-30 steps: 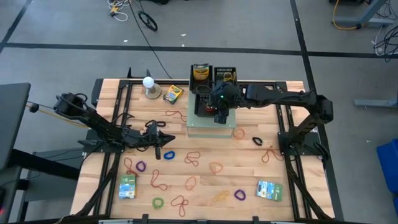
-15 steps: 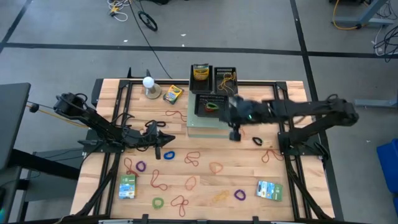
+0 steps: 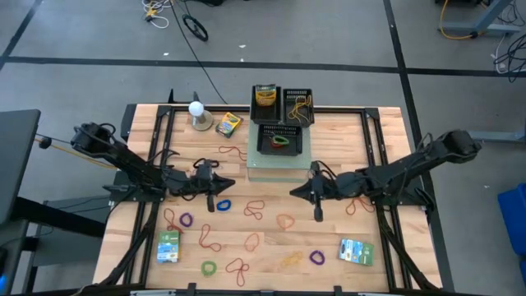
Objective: Pick & Place Office Desk Supplies
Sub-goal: Put the blue spring keychain into the bottom black bin on the shelf
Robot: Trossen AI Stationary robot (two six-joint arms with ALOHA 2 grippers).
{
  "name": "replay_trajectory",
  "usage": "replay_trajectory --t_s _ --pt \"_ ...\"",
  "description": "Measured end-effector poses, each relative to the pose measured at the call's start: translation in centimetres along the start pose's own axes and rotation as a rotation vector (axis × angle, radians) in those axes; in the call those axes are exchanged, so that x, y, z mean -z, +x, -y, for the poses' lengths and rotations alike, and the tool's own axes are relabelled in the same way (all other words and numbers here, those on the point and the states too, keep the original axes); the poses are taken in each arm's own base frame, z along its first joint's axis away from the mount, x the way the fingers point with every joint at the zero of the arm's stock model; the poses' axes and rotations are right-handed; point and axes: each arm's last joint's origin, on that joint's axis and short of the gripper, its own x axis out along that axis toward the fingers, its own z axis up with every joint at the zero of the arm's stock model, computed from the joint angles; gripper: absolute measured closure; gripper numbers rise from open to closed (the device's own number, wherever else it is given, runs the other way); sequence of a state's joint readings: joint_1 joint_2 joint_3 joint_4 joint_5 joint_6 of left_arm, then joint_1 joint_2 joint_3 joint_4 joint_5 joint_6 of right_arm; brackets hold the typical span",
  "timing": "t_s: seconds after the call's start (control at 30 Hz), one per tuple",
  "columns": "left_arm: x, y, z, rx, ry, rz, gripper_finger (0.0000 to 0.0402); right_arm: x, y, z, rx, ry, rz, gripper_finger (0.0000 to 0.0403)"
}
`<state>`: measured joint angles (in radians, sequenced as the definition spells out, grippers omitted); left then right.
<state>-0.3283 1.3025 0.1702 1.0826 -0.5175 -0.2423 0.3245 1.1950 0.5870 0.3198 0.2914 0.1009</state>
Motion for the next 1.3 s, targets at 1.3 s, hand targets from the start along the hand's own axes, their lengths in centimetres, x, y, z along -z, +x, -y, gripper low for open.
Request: replay_trajectory --t_s 1.3 --pt "2.2 2.3 9.6 -0.241 0.063 -0.893 0.0291 2.9 -0.9 0.7 0.023 -0.018 0.178 0.0376"
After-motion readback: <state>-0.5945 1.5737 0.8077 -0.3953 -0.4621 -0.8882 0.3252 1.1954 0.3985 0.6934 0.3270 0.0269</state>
